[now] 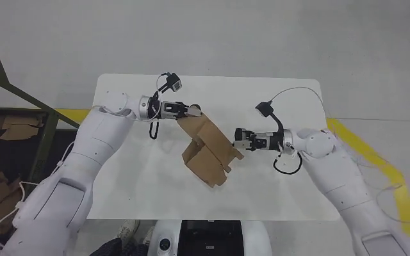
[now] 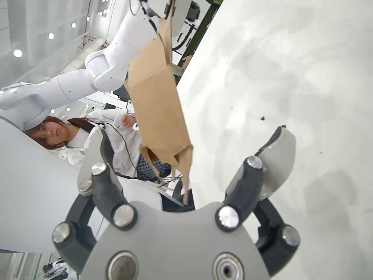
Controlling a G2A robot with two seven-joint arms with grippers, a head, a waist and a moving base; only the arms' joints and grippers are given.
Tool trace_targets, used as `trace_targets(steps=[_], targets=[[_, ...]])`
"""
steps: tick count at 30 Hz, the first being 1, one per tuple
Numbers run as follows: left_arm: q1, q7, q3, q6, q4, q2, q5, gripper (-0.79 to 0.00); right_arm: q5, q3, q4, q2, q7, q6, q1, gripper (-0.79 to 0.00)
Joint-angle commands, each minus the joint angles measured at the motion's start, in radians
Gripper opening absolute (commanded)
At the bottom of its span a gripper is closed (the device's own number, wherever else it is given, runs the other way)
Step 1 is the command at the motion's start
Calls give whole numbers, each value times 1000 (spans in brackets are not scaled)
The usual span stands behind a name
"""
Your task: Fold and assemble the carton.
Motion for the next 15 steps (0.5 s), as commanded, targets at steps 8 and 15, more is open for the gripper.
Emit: trace_targets(steps=[8,15], targets=[[-27,-3,32,3,12,-16,-22,-785,146,-119,-14,-22,101,68,66,0],[-23,-21,17,21,-24,-3,-15,-785,227,-183,40,-32,121,88,118,0]])
